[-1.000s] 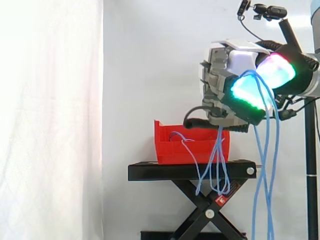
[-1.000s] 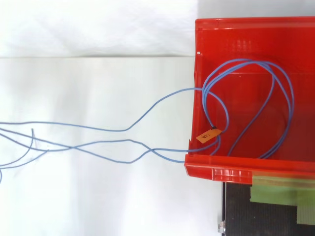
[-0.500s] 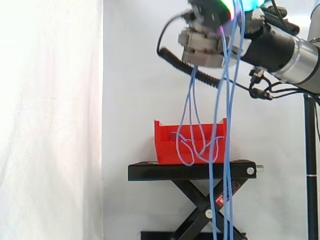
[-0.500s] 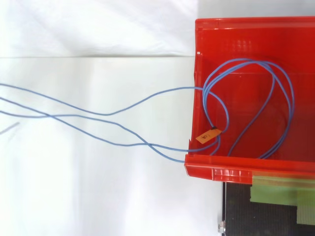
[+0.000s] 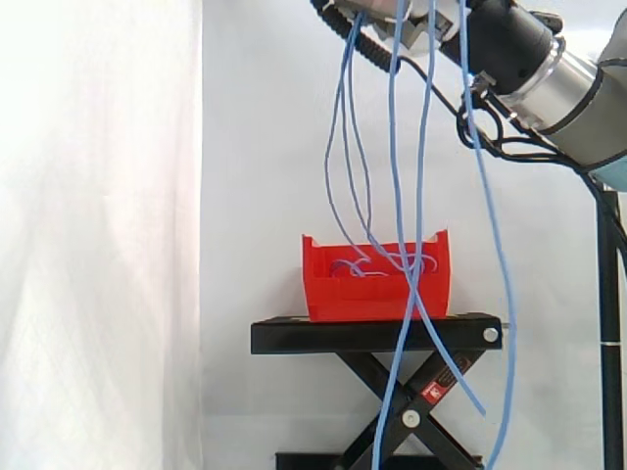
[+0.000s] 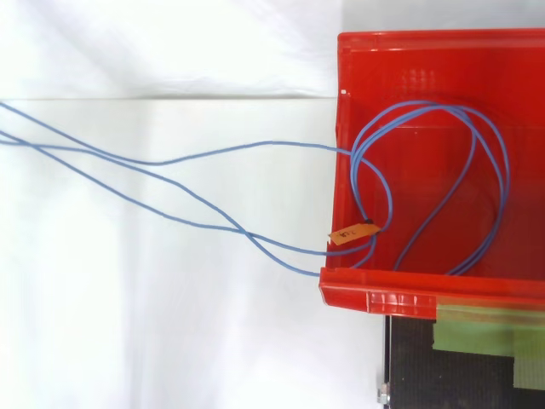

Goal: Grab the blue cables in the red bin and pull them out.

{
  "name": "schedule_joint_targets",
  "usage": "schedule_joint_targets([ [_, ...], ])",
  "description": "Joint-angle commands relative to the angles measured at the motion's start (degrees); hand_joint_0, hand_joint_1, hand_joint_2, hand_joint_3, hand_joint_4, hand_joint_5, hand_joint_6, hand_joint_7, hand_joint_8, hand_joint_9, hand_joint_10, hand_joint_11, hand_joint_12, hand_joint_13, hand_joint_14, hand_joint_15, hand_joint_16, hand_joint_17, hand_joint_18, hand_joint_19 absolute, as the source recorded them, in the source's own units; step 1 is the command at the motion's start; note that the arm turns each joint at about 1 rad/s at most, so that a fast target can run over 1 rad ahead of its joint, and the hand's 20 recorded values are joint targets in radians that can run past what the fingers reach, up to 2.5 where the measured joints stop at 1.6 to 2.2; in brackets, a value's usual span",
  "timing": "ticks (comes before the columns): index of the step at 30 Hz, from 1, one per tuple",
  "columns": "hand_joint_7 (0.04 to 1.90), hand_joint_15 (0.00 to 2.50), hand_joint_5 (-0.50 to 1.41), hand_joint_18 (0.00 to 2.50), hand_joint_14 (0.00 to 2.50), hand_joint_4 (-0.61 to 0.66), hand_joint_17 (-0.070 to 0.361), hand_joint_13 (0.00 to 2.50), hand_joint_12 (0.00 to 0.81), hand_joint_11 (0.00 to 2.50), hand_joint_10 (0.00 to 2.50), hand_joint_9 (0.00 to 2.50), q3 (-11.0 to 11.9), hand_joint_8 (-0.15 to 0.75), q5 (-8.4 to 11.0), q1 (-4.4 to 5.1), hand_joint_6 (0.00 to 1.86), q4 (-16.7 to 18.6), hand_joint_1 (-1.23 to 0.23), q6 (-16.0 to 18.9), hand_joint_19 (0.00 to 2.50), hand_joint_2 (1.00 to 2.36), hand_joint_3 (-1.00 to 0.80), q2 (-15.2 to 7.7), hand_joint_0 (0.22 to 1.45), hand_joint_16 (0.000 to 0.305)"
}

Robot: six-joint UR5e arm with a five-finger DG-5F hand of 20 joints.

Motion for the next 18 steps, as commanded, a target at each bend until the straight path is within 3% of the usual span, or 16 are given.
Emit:
schedule_joint_targets([
  [1, 0.97, 1.23, 1.07, 1.22, 2.50, 0.06, 0.081, 0.87, 0.294, 1.75, 0.24, 1.30, 0.0, 0.180, -2.45, -0.14, 0.00, 2.3, -0.94, -2.4, 1.76, 1.00, -1.00, 0.0, 0.89, 0.036],
  [3, 0.97, 1.21, 1.07, 1.22, 2.50, 0.06, 0.081, 0.87, 0.302, 1.75, 0.24, 1.30, -0.1, 0.179, -5.18, -0.50, 0.00, 2.4, -0.94, -5.6, 1.77, 1.00, -1.00, 0.0, 0.89, 0.036],
  [5, 0.97, 1.21, 1.07, 1.22, 2.50, 0.06, 0.081, 0.87, 0.292, 1.75, 0.24, 1.30, -0.1, 0.180, -5.88, -0.58, 0.00, 2.4, -0.94, -6.8, 1.76, 1.00, -1.00, 0.0, 0.89, 0.036],
  [10, 0.97, 1.23, 1.07, 1.22, 2.50, 0.06, 0.081, 0.86, 0.292, 1.75, 0.24, 1.30, -0.1, 0.172, -5.61, -0.85, 0.00, 1.4, -0.94, -7.1, 1.76, 1.00, -1.00, 0.0, 0.89, 0.036],
  [15, 0.97, 1.22, 1.07, 1.22, 2.50, 0.05, 0.082, 0.86, 0.298, 1.74, 0.24, 1.30, -0.1, 0.181, -5.44, -1.02, 0.00, -5.9, -0.94, -6.6, 1.75, 1.00, -1.00, 0.0, 0.89, 0.036],
  [18, 0.95, 1.22, 1.07, 1.22, 2.50, 0.05, 0.080, 0.86, 0.298, 1.75, 0.24, 1.30, -0.1, 0.180, -5.53, -1.02, 0.00, -7.2, -0.94, -7.0, 1.76, 1.00, -1.00, 0.0, 0.89, 0.036],
])
